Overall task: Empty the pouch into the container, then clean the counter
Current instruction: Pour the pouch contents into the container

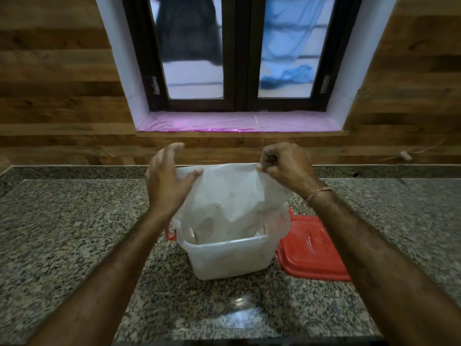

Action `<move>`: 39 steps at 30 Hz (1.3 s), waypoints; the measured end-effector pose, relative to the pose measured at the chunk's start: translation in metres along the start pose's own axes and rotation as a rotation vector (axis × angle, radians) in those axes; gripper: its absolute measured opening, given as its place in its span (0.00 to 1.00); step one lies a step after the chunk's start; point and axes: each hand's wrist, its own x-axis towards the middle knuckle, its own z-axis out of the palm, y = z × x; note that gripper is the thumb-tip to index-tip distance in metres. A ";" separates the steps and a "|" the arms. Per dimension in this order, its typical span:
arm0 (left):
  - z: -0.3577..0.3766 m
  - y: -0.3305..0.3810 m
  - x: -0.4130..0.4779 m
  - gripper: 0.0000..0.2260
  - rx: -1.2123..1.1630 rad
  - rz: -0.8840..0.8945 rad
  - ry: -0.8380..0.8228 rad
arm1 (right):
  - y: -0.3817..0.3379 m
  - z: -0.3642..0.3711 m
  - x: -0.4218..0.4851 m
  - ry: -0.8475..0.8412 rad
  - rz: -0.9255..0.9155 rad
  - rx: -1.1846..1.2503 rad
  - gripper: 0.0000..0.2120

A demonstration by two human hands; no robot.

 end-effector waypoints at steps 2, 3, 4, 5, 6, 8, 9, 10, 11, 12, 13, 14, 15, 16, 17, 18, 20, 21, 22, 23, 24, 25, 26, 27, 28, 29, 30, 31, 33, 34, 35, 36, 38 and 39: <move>0.011 0.027 0.004 0.24 0.140 0.219 -0.145 | -0.008 -0.002 0.001 0.018 -0.053 -0.066 0.08; 0.019 0.039 0.004 0.20 0.131 0.270 -0.211 | -0.011 -0.003 0.002 0.015 -0.075 -0.082 0.08; 0.027 0.049 0.005 0.16 0.091 0.288 -0.247 | -0.014 -0.004 0.003 0.007 -0.095 -0.081 0.07; 0.034 0.054 0.006 0.12 0.027 0.280 -0.260 | -0.015 -0.007 0.003 -0.003 -0.106 -0.058 0.06; 0.038 0.057 0.008 0.10 -0.028 0.251 -0.258 | -0.013 -0.009 0.003 -0.010 -0.099 -0.003 0.06; 0.041 0.055 0.013 0.09 -0.092 0.198 -0.246 | 0.003 -0.015 0.001 -0.044 -0.018 0.251 0.05; 0.041 0.052 0.015 0.09 -0.130 0.173 -0.247 | 0.013 -0.017 -0.002 -0.074 0.035 0.398 0.05; 0.041 0.050 0.016 0.09 -0.165 0.150 -0.252 | 0.023 -0.018 -0.006 -0.104 0.078 0.522 0.06; 0.041 0.049 0.016 0.08 -0.191 0.132 -0.251 | 0.033 -0.018 -0.012 -0.125 0.111 0.618 0.08; 0.042 0.048 0.017 0.08 -0.209 0.122 -0.249 | 0.040 -0.016 -0.018 -0.137 0.135 0.700 0.09; 0.043 0.047 0.017 0.08 -0.218 0.117 -0.246 | 0.044 -0.013 -0.022 -0.123 0.155 0.756 0.09; 0.045 0.046 0.017 0.08 -0.217 0.110 -0.246 | 0.045 -0.010 -0.025 -0.092 0.171 0.782 0.08; 0.046 0.045 0.016 0.07 -0.201 0.113 -0.248 | 0.044 -0.006 -0.026 -0.055 0.181 0.762 0.06; 0.047 0.046 0.015 0.06 -0.172 0.130 -0.246 | 0.042 -0.004 -0.026 -0.025 0.179 0.706 0.04; 0.048 0.049 0.014 0.05 -0.129 0.168 -0.244 | 0.037 -0.001 -0.024 -0.003 0.164 0.629 0.04; 0.049 0.054 0.013 0.04 -0.082 0.226 -0.243 | 0.031 0.001 -0.021 0.021 0.144 0.549 0.05; 0.052 0.071 0.011 0.06 -0.024 0.336 -0.245 | 0.018 0.002 -0.015 0.067 0.088 0.440 0.05; 0.054 0.079 0.012 0.06 -0.031 0.345 -0.239 | 0.013 0.001 -0.013 0.076 0.062 0.425 0.05; 0.055 0.085 0.013 0.04 -0.055 0.321 -0.232 | 0.011 -0.001 -0.010 0.071 0.053 0.457 0.05; 0.057 0.088 0.016 0.04 -0.085 0.282 -0.224 | 0.011 -0.004 -0.010 0.045 0.068 0.546 0.06; 0.058 0.088 0.020 0.04 -0.110 0.249 -0.219 | 0.015 -0.007 -0.011 -0.008 0.106 0.680 0.08; 0.058 0.086 0.024 0.04 -0.130 0.225 -0.220 | 0.023 -0.010 -0.016 -0.091 0.153 0.824 0.10; 0.057 0.084 0.026 0.04 -0.148 0.204 -0.226 | 0.031 -0.009 -0.022 -0.191 0.199 0.933 0.13; 0.055 0.082 0.029 0.04 -0.169 0.181 -0.231 | 0.040 -0.005 -0.030 -0.283 0.226 0.975 0.14; 0.053 0.080 0.032 0.04 -0.188 0.157 -0.236 | 0.047 0.004 -0.037 -0.343 0.234 0.975 0.15; 0.053 0.079 0.034 0.05 -0.200 0.140 -0.241 | 0.052 0.013 -0.045 -0.357 0.232 0.967 0.14; 0.054 0.078 0.036 0.05 -0.204 0.132 -0.247 | 0.055 0.024 -0.051 -0.330 0.233 0.970 0.13; 0.055 0.077 0.036 0.04 -0.203 0.131 -0.251 | 0.057 0.033 -0.055 -0.276 0.242 0.980 0.11; 0.058 0.075 0.035 0.03 -0.207 0.124 -0.258 | 0.056 0.047 -0.060 -0.138 0.273 0.944 0.07; 0.059 0.075 0.035 0.03 -0.209 0.116 -0.255 | 0.057 0.052 -0.061 -0.063 0.291 0.887 0.08; 0.059 0.075 0.035 0.03 -0.208 0.108 -0.244 | 0.056 0.056 -0.061 0.003 0.311 0.829 0.09; 0.060 0.074 0.035 0.03 -0.203 0.100 -0.230 | 0.056 0.060 -0.061 0.057 0.336 0.789 0.09; 0.059 0.073 0.037 0.03 -0.195 0.081 -0.202 | 0.053 0.064 -0.060 0.127 0.385 0.738 0.10; 0.058 0.073 0.038 0.03 -0.192 0.074 -0.188 | 0.051 0.067 -0.059 0.152 0.406 0.707 0.09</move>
